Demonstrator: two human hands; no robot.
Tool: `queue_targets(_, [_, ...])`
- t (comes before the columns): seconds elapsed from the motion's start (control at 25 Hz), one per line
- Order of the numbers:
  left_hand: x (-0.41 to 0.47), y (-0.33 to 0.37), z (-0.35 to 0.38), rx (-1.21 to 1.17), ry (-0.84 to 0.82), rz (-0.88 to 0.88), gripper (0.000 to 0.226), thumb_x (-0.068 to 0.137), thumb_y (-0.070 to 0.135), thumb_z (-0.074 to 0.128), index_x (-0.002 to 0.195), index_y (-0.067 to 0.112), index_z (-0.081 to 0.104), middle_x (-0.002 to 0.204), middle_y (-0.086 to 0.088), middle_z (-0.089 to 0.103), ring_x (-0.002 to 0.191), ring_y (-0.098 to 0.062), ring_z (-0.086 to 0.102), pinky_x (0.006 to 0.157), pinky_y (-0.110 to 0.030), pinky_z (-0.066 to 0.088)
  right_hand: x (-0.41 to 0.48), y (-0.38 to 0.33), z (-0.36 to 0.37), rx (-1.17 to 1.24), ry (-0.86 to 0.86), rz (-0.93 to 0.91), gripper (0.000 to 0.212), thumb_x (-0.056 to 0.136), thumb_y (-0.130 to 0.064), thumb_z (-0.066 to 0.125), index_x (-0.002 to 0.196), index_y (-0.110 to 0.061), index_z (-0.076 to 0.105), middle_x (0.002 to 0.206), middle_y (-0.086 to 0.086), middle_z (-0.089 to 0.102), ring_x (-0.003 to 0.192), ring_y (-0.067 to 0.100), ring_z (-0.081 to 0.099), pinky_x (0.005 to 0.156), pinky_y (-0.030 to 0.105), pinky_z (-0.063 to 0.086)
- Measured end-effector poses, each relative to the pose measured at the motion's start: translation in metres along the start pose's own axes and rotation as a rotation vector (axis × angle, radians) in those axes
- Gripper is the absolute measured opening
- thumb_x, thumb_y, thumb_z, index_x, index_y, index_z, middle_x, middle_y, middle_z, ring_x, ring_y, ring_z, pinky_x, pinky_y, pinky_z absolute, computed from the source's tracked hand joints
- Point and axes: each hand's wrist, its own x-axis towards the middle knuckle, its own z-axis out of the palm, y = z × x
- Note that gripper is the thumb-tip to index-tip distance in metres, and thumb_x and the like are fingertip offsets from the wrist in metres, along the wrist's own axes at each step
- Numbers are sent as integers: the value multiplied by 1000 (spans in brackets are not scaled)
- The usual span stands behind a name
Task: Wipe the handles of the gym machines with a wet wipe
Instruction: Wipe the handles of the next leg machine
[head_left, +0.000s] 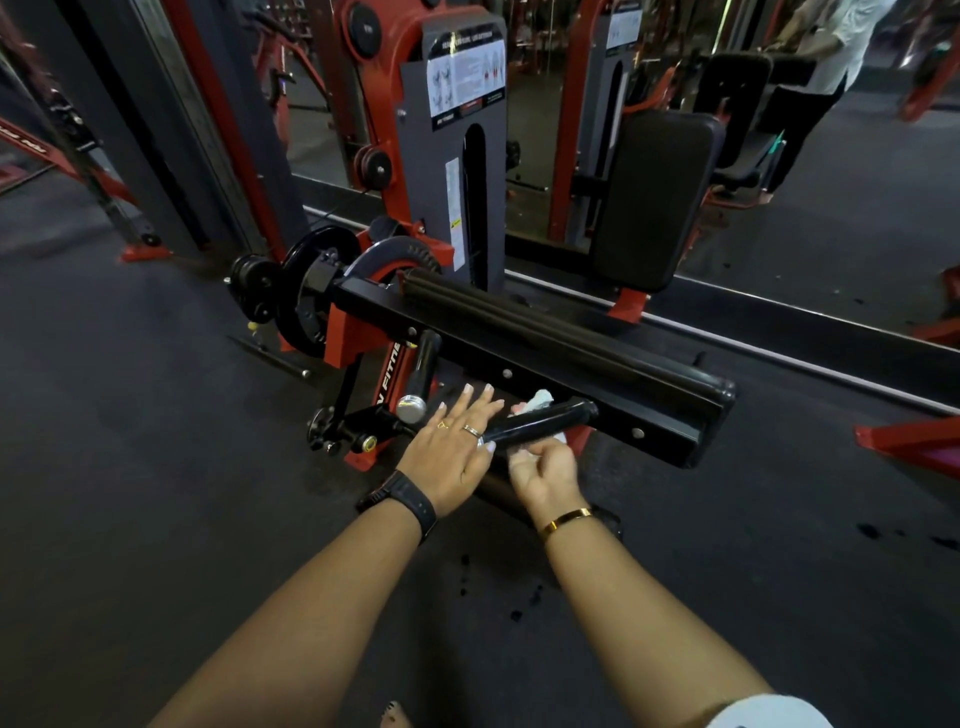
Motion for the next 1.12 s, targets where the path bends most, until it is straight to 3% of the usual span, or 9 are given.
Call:
queue_targets(0.16, [-1,0,2,-1,10,7,68,85,44,14,150,24,24,159,6,15,143,-4,-3,120,-32,5,-10,26,-5,-182,-85,89,68,74,20,19,125,-9,54,127,13,57,114,25,56,82,35,56])
queue_targets(0.32, [-1,0,2,-41,23,3,69,84,44,14,150,25,24,158,9,11,143,-3,-5,120,-30,4,-30,32,-13,-379,-122,180,56,78,20,20,114,-3,56,112,20,64,105,28,62,80,34,58])
queue_targets(0.4, [-2,-1,3,-80,26,12,68,85,44,14,150,25,24,157,11,9,143,-2,-6,120,-30,4,-38,19,-15,-617,-66,194,51,78,19,21,103,-2,59,98,19,68,89,25,68,73,32,57])
queue_targets(0.52, [-2,-2,5,-188,31,11,60,91,40,21,150,25,24,159,10,11,143,2,-7,118,-30,9,-46,-11,-12,-930,94,86,42,89,10,25,92,-8,64,79,14,68,61,16,65,53,20,50])
queue_targets(0.72, [-3,-1,10,-478,11,-89,54,95,38,23,149,32,23,157,18,9,143,6,-6,116,-31,11,-55,-45,9,-898,111,-128,35,81,11,32,98,-3,59,86,13,61,56,14,51,47,21,36])
queue_targets(0.8, [2,4,12,-737,18,-229,56,92,46,24,146,32,31,155,14,19,144,0,9,116,-26,10,-51,-49,19,-1058,120,-286,31,82,6,39,91,-8,64,79,7,58,62,15,49,53,24,39])
queue_targets(0.92, [16,21,7,-1233,158,-506,51,98,46,19,140,26,41,148,-7,40,133,-18,39,114,-39,25,-50,-42,32,-1517,29,-711,28,87,-1,48,98,-11,72,93,0,64,87,12,56,76,18,42])
queue_targets(1.0, [18,23,3,-1530,278,-641,59,101,43,12,142,13,40,140,-15,48,122,-26,49,108,-42,32,-58,-25,35,-1733,-178,-915,29,86,0,50,104,-8,71,102,1,65,96,10,55,85,10,38])
queue_targets(1.12, [11,20,-5,-1840,345,-706,66,97,51,17,144,9,36,134,-18,53,106,-26,57,89,-38,42,-64,-6,24,-2017,-505,-980,31,83,-7,52,109,-10,69,110,4,66,106,19,55,96,19,38])
